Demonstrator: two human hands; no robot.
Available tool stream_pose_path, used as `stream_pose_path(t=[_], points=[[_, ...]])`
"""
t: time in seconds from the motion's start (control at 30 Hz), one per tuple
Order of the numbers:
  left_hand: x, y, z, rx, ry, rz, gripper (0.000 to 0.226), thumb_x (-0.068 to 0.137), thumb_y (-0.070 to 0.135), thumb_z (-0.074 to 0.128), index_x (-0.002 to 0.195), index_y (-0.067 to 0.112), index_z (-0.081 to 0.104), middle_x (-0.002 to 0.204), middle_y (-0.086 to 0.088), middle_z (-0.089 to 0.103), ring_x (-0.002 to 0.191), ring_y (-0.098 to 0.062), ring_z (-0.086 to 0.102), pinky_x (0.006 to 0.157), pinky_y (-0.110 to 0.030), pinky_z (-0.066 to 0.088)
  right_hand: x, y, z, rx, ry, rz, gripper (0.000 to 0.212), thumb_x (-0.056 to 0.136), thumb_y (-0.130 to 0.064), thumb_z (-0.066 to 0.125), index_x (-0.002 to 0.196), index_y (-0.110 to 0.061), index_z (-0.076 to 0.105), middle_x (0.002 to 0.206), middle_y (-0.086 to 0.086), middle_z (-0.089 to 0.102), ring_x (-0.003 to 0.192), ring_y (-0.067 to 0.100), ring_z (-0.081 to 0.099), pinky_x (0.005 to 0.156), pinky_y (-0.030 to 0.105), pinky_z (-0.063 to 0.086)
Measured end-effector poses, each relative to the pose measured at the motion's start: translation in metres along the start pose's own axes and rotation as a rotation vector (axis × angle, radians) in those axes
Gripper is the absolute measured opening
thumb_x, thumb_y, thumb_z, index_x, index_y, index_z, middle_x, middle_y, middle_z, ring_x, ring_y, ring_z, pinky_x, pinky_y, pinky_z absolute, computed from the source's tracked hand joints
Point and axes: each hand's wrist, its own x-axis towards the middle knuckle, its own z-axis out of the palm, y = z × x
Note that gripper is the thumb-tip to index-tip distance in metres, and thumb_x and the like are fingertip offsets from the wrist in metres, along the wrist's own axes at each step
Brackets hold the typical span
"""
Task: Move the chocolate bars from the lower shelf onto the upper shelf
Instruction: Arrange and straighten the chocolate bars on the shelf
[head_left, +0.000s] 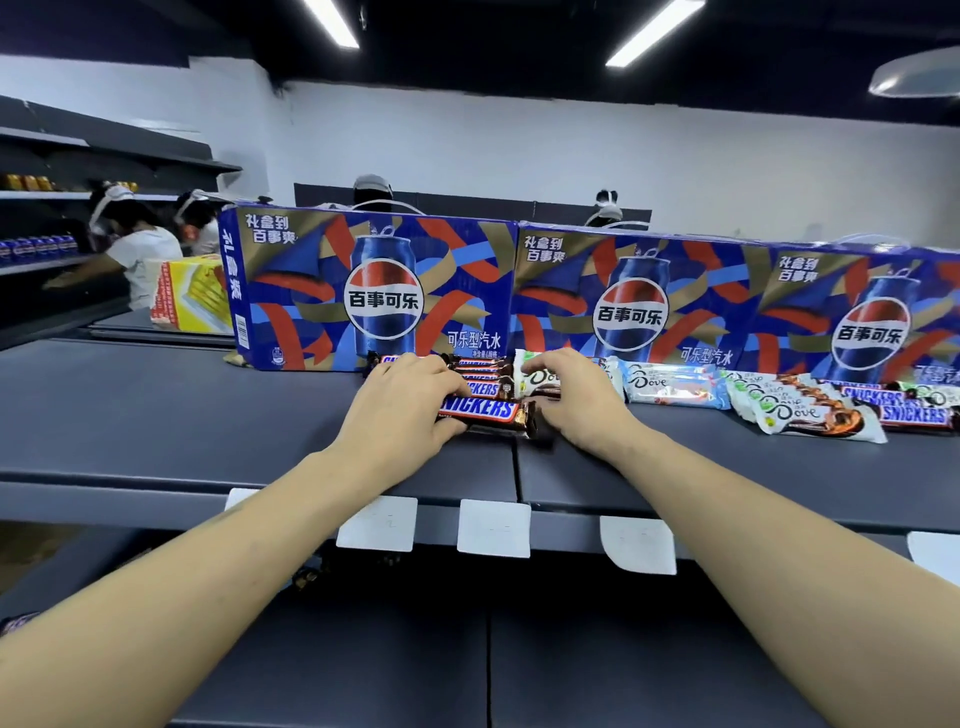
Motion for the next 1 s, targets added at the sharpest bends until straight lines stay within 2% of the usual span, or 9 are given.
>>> stream_pose_path(t=[0.13, 0.23, 0.43, 0.53, 0.63, 0.77, 1.0], points=[[0.000, 0.035, -0.002, -0.015, 0.020, 0.005, 0.036, 0.081, 0.040, 0.072, 0.113, 0.027, 0.062, 0.109, 0.008, 0.058, 0.104, -0.017, 0.051, 0.088, -0.031, 0.040, -0.023, 0.019, -0.027, 0.021, 0.003, 0.021, 0.038, 0.086, -0.017, 0.069, 0.123, -0.018, 0.060, 0.127, 0.002, 0.059, 0.121, 0.018, 0.052, 0.103, 0.031, 0.040], [0.006, 0.073, -0.001, -0.027, 0.036, 0.004, 0.035, 0.078, 0.038, 0.075, 0.108, 0.027, 0.061, 0.106, 0.008, 0.057, 0.099, -0.016, 0.048, 0.082, -0.029, 0.037, -0.045, 0.042, -0.054, 0.031, -0.005, 0.021, 0.038, 0.086, -0.017, 0.068, 0.124, -0.015, 0.060, 0.126, 0.002, 0.061, 0.119, 0.019, 0.054, 0.099, 0.027, 0.041], [0.014, 0.167, 0.008, -0.102, 0.073, -0.035, 0.032, 0.072, 0.030, 0.080, 0.098, 0.027, 0.060, 0.099, 0.007, 0.056, 0.096, -0.018, 0.048, 0.081, -0.034, 0.042, -0.097, 0.107, -0.118, -0.031, -0.045, 0.046, 0.042, 0.087, -0.024, 0.067, 0.127, -0.016, 0.058, 0.127, 0.002, 0.061, 0.118, 0.019, 0.055, 0.098, 0.029, 0.042], [0.016, 0.209, 0.014, -0.124, 0.098, -0.046, 0.033, 0.072, 0.029, 0.080, 0.099, 0.027, 0.061, 0.098, 0.008, 0.057, 0.096, -0.015, 0.046, 0.078, -0.031, 0.039, -0.120, 0.134, -0.145, -0.008, -0.046, 0.042, 0.041, 0.087, -0.022, 0.067, 0.126, -0.015, 0.058, 0.123, 0.003, 0.061, 0.113, 0.019, 0.056, 0.096, 0.027, 0.043], [0.019, 0.244, 0.019, -0.119, 0.083, -0.061, 0.037, 0.072, 0.029, 0.080, 0.105, 0.026, 0.063, 0.101, 0.007, 0.057, 0.101, -0.017, 0.047, 0.083, -0.033, 0.041, -0.139, 0.153, -0.166, 0.011, -0.055, 0.058, 0.039, 0.089, -0.025, 0.065, 0.127, -0.016, 0.057, 0.124, 0.001, 0.060, 0.114, 0.017, 0.055, 0.095, 0.025, 0.041], [0.025, 0.282, 0.023, -0.120, 0.075, -0.053, 0.035, 0.072, 0.030, 0.079, 0.104, 0.027, 0.064, 0.099, 0.007, 0.056, 0.098, -0.018, 0.048, 0.083, -0.035, 0.042, -0.160, 0.176, -0.186, 0.042, -0.058, 0.093, 0.040, 0.092, -0.030, 0.062, 0.130, -0.018, 0.055, 0.131, 0.000, 0.058, 0.120, 0.017, 0.053, 0.098, 0.027, 0.041], [0.046, 0.333, 0.031, -0.142, 0.068, -0.012, 0.032, 0.075, 0.036, 0.078, 0.104, 0.029, 0.066, 0.100, 0.009, 0.057, 0.097, -0.014, 0.048, 0.082, -0.032, 0.038, -0.186, 0.216, -0.218, 0.037, -0.024, 0.177, 0.044, 0.093, -0.034, 0.059, 0.134, -0.023, 0.053, 0.137, -0.004, 0.056, 0.124, 0.017, 0.051, 0.100, 0.032, 0.044]])
